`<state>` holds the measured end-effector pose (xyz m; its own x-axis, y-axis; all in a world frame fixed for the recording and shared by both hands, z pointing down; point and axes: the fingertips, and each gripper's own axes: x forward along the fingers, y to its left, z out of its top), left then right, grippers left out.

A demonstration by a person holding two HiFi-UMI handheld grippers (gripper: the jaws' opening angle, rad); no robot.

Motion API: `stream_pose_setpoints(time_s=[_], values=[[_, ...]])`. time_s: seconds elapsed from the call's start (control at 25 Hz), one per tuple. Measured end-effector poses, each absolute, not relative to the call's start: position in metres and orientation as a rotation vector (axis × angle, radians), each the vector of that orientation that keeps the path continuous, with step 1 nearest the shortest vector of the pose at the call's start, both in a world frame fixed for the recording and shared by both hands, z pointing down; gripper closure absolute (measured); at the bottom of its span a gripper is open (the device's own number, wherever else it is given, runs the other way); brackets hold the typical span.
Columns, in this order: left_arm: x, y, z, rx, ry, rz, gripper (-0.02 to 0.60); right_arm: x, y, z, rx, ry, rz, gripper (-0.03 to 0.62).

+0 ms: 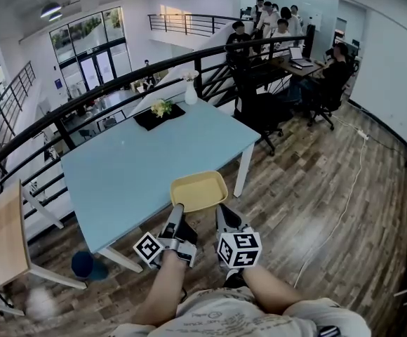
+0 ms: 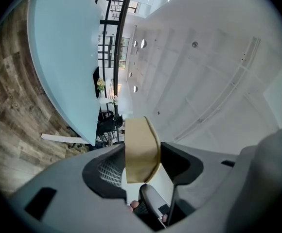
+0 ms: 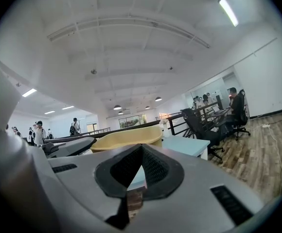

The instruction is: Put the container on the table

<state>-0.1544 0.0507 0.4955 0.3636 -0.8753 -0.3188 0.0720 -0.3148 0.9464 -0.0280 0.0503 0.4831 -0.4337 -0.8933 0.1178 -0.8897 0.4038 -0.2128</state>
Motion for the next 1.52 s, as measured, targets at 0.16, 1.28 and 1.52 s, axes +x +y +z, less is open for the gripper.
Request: stream_pose_setpoints(time_s=[0.16,1.28,1.52], values=[[-0.159,0.043,0.503,1.590,-0.747,-1.134,0.345,-0.032,0.041,0.485,-1.676,2.611,-0.387,0.591],[-0.150,-0.204,0.535,1.577,-0.767,-1.090,0.345,-0.020,-0.211,0.517,-1.689,2.597,-0.448,0.591],[-0.138,-0.289,0.526,1.578,-0.751,-1.102,0.345,-0.011,-0.294,0.508,-1.688,2.612,-0.435,0.591]])
